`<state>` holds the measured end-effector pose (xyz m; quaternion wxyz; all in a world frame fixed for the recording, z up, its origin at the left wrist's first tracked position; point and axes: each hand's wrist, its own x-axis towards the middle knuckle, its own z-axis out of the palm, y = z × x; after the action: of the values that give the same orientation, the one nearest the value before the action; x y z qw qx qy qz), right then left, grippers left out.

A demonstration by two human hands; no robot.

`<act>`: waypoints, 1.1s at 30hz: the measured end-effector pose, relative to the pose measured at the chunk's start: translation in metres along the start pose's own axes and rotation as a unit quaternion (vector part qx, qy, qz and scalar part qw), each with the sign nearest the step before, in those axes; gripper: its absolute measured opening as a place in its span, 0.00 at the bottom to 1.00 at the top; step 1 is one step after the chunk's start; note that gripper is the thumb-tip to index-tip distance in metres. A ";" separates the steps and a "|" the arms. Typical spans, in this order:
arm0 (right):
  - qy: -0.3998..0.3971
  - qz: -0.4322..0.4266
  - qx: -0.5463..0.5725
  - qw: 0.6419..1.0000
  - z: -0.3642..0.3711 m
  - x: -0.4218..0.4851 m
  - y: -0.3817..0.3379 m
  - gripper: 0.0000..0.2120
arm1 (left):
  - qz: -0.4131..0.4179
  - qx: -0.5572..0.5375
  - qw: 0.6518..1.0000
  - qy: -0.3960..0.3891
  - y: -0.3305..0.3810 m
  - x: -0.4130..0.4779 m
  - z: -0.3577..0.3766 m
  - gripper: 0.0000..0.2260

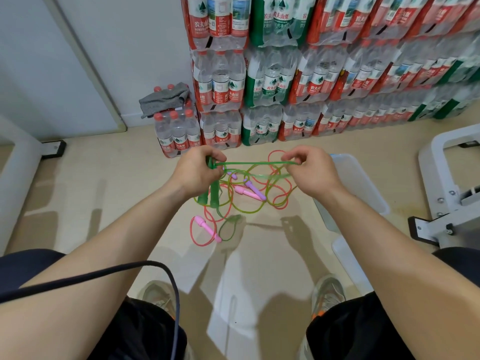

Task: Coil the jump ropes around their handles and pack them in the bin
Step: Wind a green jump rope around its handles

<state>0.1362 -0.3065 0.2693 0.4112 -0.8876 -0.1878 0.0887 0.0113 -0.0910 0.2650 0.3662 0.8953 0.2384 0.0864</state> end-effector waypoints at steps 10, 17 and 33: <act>-0.184 0.208 0.408 0.870 -0.002 -0.013 -0.016 0.20 | -0.035 -0.083 0.996 0.001 -0.002 0.004 0.001 0.09; -0.100 0.222 0.308 0.920 -0.007 -0.010 -0.017 0.07 | -0.021 -0.024 0.999 0.012 -0.004 0.004 -0.002 0.10; -0.051 0.196 0.035 0.979 -0.013 -0.005 0.004 0.17 | -0.054 -0.054 0.997 -0.003 -0.002 0.004 -0.003 0.11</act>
<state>0.1369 -0.3201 0.2746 0.4063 -0.8866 -0.0277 0.2192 0.0125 -0.0857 0.2659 0.4191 0.8601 0.2803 0.0769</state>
